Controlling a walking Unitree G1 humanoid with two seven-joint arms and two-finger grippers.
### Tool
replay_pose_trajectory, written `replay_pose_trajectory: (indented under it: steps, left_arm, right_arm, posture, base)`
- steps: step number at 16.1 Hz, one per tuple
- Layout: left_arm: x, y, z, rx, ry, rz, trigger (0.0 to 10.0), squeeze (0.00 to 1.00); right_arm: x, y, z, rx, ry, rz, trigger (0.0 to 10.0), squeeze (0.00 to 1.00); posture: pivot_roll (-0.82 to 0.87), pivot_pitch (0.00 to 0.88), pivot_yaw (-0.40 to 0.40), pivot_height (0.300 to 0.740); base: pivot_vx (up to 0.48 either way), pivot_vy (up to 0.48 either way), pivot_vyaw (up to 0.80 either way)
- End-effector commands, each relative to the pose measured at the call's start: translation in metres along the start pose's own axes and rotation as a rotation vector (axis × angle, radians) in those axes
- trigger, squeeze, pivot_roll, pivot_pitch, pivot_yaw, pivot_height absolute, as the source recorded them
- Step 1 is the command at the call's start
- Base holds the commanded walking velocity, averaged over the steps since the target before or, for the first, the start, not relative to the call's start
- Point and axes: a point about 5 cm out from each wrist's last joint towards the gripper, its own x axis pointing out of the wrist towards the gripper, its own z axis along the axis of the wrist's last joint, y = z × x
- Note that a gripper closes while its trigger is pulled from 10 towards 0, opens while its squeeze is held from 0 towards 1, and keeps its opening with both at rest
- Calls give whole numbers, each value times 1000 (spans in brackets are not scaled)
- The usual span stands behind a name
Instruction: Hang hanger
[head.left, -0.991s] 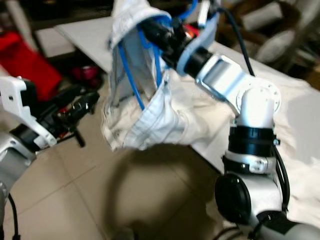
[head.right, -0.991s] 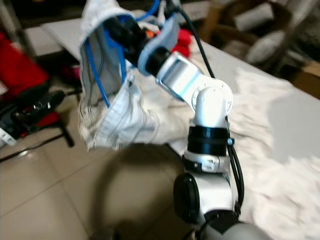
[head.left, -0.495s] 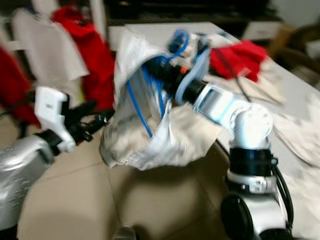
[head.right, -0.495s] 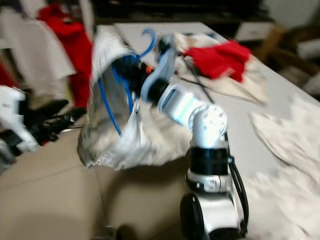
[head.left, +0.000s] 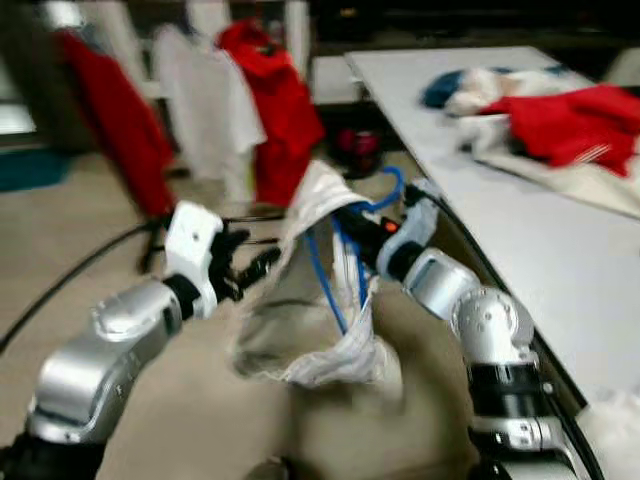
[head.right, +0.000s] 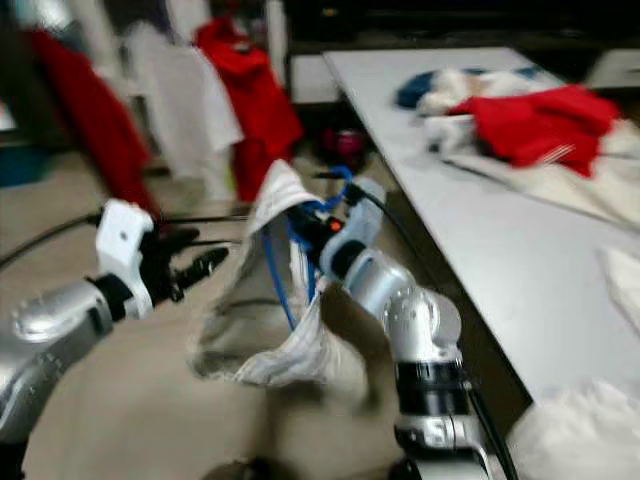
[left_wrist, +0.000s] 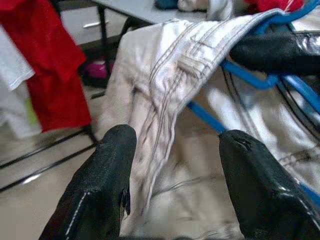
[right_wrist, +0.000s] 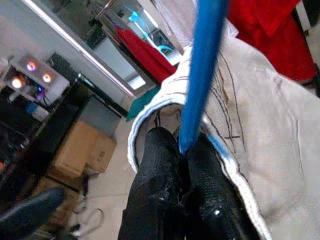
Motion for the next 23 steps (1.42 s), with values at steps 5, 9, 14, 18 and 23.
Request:
replay_pose_trajectory:
  steps: [5, 9, 14, 18, 23]
  left_arm:
    - [5, -6, -4, 72, 6, -96, 10000, 0]
    - [8, -18, -19, 175, 65, -331, 10000, 1000]
    - [11, -18, -35, 166, 131, -560, 10000, 796]
    - [21, -5, -45, 220, 159, -604, 10000, 0]
    - [39, 1, -56, 209, 161, -682, 2824, 0]
  right_arm:
    - [11, -4, 6, -135, -117, -79, 10000, 0]
    - [21, 0, 12, -201, -142, -103, 10000, 0]
    - [28, 20, 23, -224, -160, -36, 10000, 0]
    - [31, 35, 32, -212, -181, 16, 10000, 0]
    - [31, 47, 39, -174, -196, 63, 10000, 0]
  posture:
    - [-47, 22, 1, 740]
    - [-49, 12, 12, 740]
    - [-69, 19, -1, 740]
    - [-77, 22, 2, 740]
    - [-87, 27, -4, 740]
  base:
    - [0, 0, 300]
    - [0, 0, 0]
    - [0, 0, 0]
    - [0, 0, 0]
    - [0, 0, 0]
